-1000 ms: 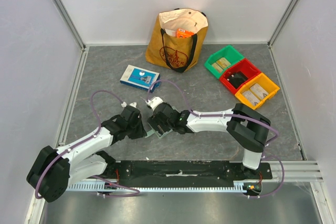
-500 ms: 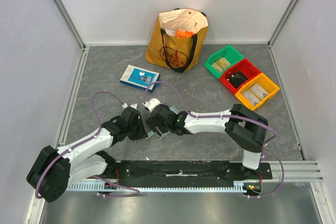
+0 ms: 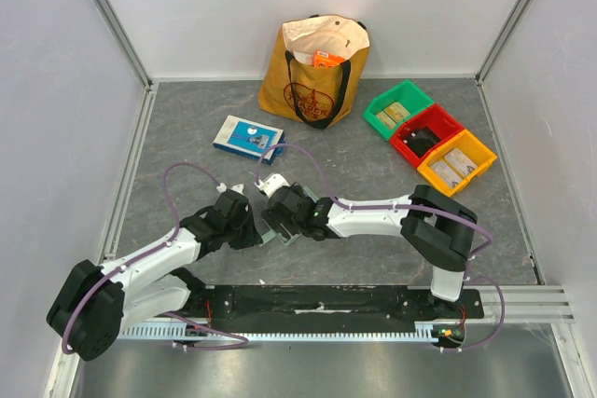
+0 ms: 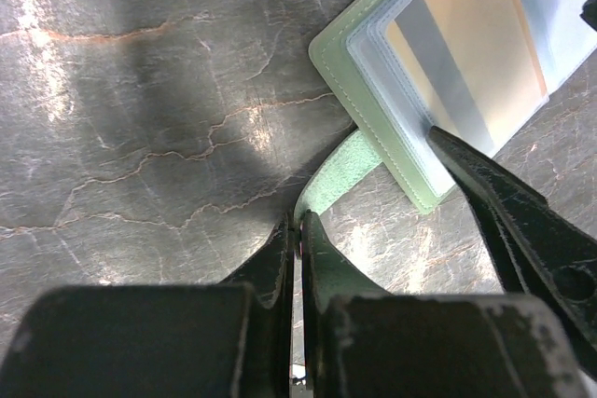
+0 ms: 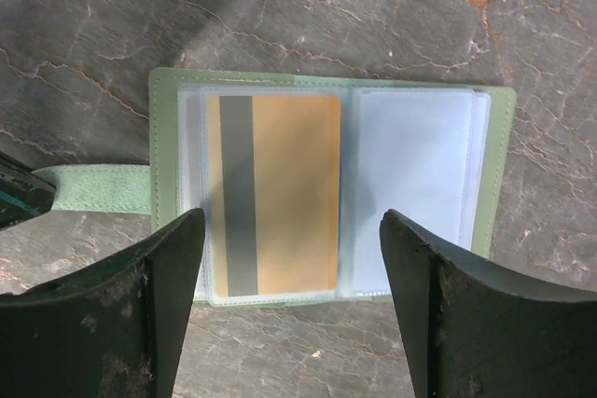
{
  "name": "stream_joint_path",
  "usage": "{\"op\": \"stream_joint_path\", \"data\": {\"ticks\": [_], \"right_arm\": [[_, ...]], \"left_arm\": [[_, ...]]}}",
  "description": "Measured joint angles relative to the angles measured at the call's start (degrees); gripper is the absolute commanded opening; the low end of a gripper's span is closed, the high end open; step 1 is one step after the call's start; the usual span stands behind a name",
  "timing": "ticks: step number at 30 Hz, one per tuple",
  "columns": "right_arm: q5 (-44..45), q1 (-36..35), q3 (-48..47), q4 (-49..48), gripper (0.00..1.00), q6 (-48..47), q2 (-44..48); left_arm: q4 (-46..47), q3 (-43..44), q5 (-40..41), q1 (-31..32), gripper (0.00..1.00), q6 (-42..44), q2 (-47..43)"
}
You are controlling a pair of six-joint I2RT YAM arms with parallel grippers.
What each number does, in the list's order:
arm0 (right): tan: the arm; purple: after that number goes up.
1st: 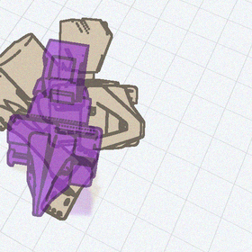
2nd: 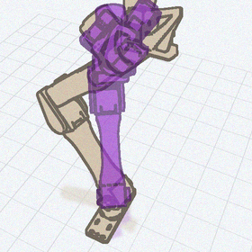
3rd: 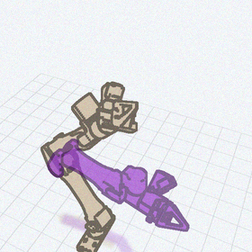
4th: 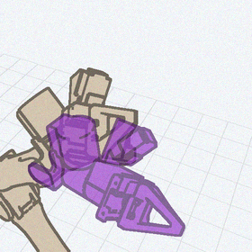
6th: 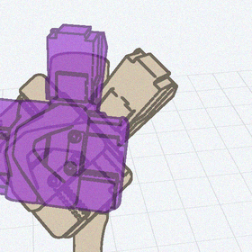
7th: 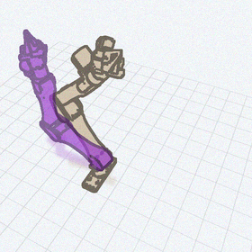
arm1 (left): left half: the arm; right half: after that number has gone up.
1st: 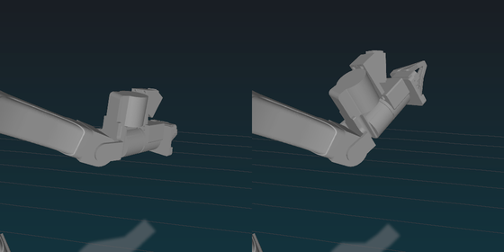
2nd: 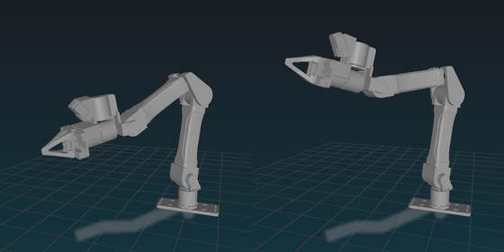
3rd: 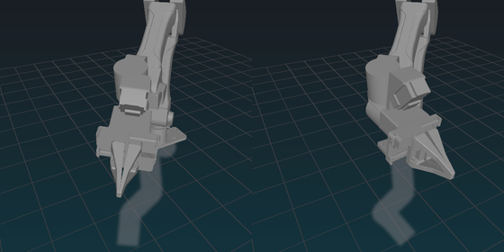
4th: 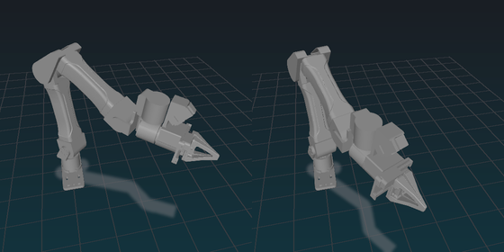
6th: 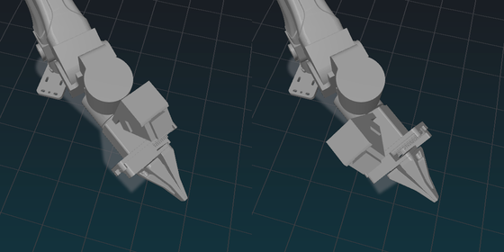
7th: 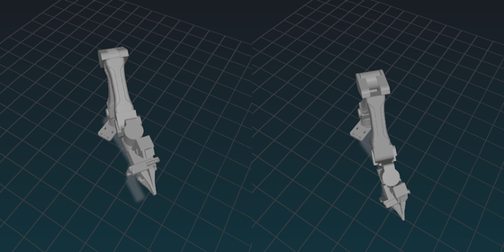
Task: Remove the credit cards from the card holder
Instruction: Remove the credit card from the card holder.
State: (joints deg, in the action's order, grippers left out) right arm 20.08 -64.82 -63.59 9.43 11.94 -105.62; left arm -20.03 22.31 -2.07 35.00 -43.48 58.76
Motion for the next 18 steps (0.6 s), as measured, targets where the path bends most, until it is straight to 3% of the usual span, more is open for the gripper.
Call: {"op": "stream_joint_path", "data": {"ticks": [18], "right_arm": [[2.54, 5.01, -0.02, 2.69, 0.79, 0.02, 6.45]], "left_arm": [[-1.11, 0.0, 0.5, 0.0, 0.02, 0.0, -0.7]]}}
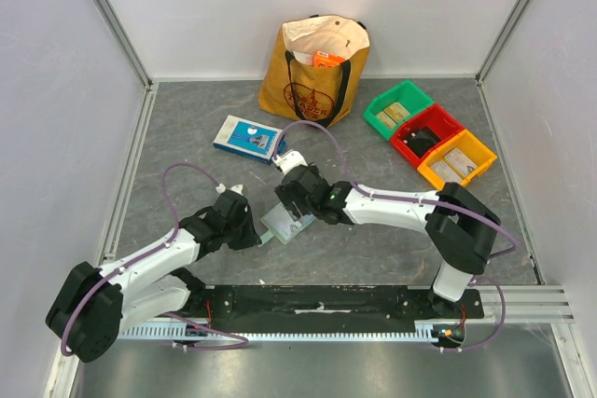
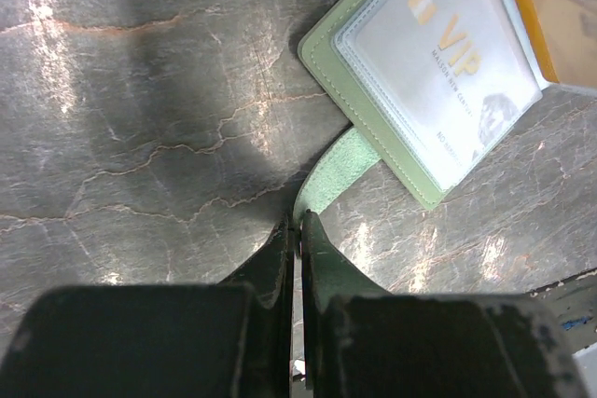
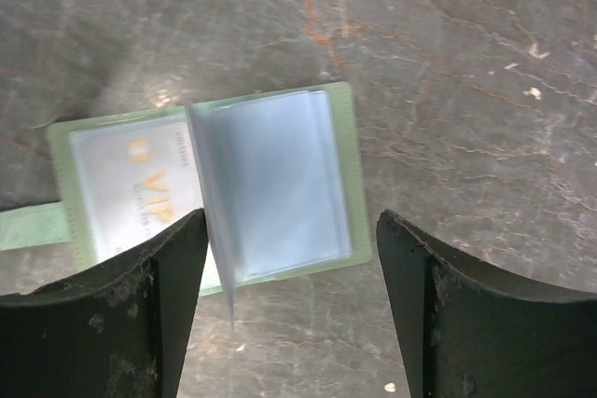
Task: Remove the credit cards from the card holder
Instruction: Remove the credit card from the card holder.
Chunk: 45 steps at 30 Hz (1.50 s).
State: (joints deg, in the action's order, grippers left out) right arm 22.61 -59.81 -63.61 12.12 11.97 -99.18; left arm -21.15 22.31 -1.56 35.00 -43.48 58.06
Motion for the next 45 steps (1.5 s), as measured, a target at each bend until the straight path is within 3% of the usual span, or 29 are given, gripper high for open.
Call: {"op": "stream_joint_path", "data": {"ticks": [6, 11, 15, 17, 20, 27, 35, 45], "right_arm": [[0.2, 5.18, 2.38, 1.09, 0.76, 0.55, 0.72], [0.11, 7.26, 3.89, 2.8, 0.72, 0.85, 0.76], [-2.1, 7.28, 4.2, 2.67, 0.62, 0.83, 1.33], [-4.37, 7.5, 4.22, 1.64, 0.52, 0.87, 1.86], [-9.29, 8.24, 4.31, -1.01, 0.37, 1.14, 2.27], [-19.04, 11.13, 4.66, -6.91, 0.21, 2.54, 1.75], [-27.52, 13.2, 7.48, -12.5, 0.16, 4.87, -1.07], [-31.95, 15.08, 12.87, -17.86, 0.14, 8.81, -1.4]], "left_arm": [[-1.18, 0.0, 1.64, 0.0, 0.03, 0.0, -0.39], [-2.97, 0.85, 4.63, 0.0, 0.21, -0.02, -0.35], [-4.72, 3.15, 7.37, 0.0, 0.38, 0.04, -0.26], [-5.79, 5.46, 8.7, 0.0, 0.5, 0.22, -0.2], [-6.36, 9.53, 10.21, 0.0, 0.58, 0.83, -0.2], [-4.61, 16.61, 7.91, 0.13, 0.59, 0.98, 0.37], [2.8, 17.51, 2.67, 0.26, 0.57, 0.22, 6.16], [15.45, 10.91, -0.26, 0.28, 0.56, -6.8, 14.58]]}}
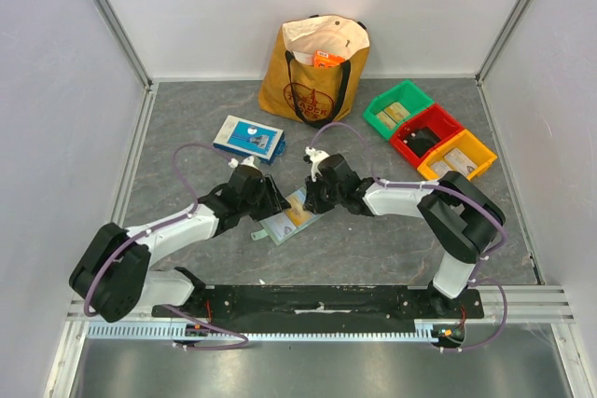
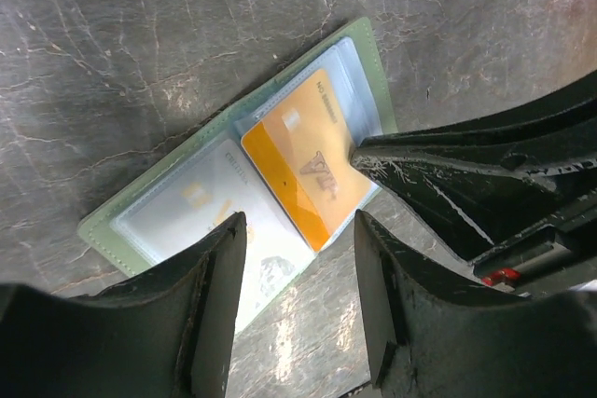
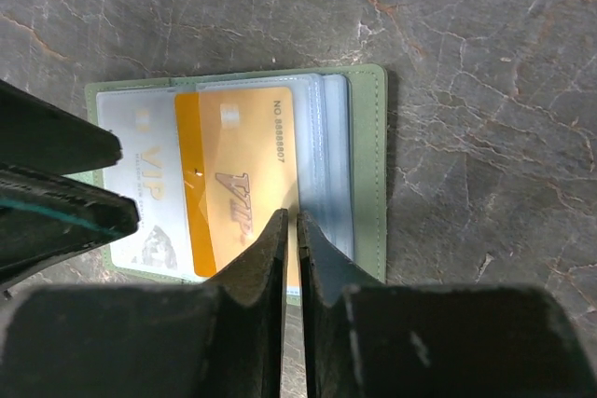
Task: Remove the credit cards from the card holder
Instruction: Remove the credit card from the card holder.
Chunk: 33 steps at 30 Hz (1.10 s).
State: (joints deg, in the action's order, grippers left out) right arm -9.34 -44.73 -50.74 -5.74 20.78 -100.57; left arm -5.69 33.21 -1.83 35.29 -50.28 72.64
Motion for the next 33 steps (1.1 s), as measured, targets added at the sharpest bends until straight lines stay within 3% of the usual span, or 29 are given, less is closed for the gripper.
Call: {"op": "stream_joint_path", "data": {"ticks": [18, 33], "right_arm": [[-3.54, 1.55, 4.37, -7.5, 0.12, 4.76, 0.13], [-5.01, 2.58, 5.38, -8.85, 0.11, 5.64, 0.26]], "left_arm": [[11.52, -1.92, -0.33, -0.24, 0.47, -6.73, 9.35], [23.69, -9.38, -3.65, -0.85, 0.15, -9.46, 9.44]]}}
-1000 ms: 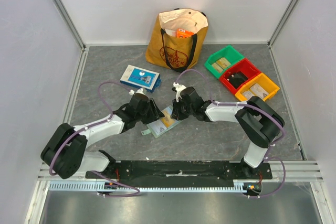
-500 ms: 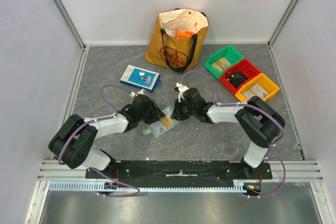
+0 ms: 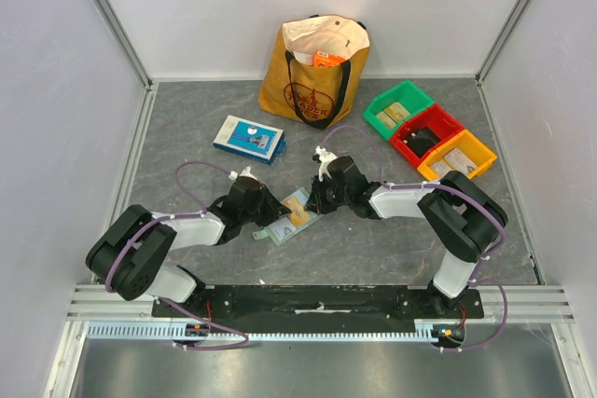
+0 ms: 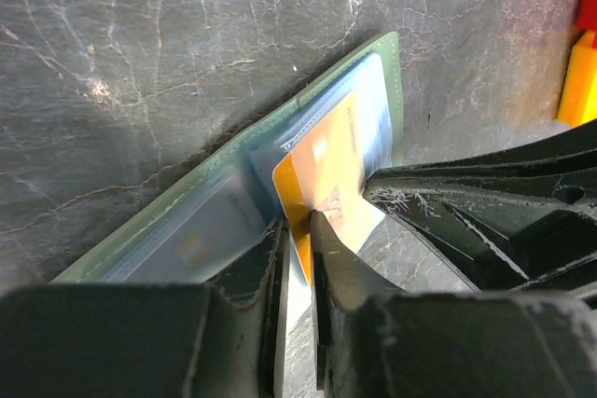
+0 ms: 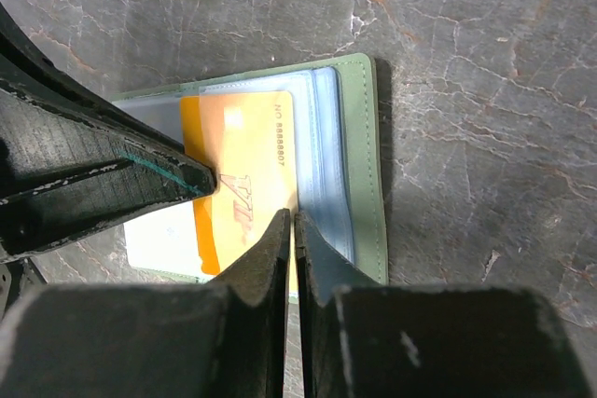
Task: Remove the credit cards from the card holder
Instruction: Remove the credit card from the card holder.
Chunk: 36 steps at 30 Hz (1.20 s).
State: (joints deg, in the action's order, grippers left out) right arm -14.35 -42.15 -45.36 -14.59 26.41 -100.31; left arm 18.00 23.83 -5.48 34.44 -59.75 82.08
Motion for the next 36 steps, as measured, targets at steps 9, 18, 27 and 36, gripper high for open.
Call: {"op": "stream_joint_path", "data": {"ticks": [9, 18, 27, 36], "right_arm": [[-1.53, 0.55, 0.02, -0.52, 0.11, 0.66, -0.48], [-2.97, 1.03, 0.04, -1.64, 0.1, 2.05, -1.2], [-3.72, 1.29, 0.28, -2.75, 0.1, 3.04, -1.55], [-4.11, 1.44, 1.46, -4.94, 0.24, 4.66, -1.29]], "left_arm": [[2.34, -2.75, -1.16, -0.07, 0.03, -1.44, -4.87], [1.88, -5.62, -1.14, -0.09, 0.03, -2.82, -9.09], [-3.26, -8.79, -0.94, -0.09, 0.02, -4.26, -18.18], [-13.79, -10.05, 1.16, -0.07, 0.02, -3.54, -32.09]]}}
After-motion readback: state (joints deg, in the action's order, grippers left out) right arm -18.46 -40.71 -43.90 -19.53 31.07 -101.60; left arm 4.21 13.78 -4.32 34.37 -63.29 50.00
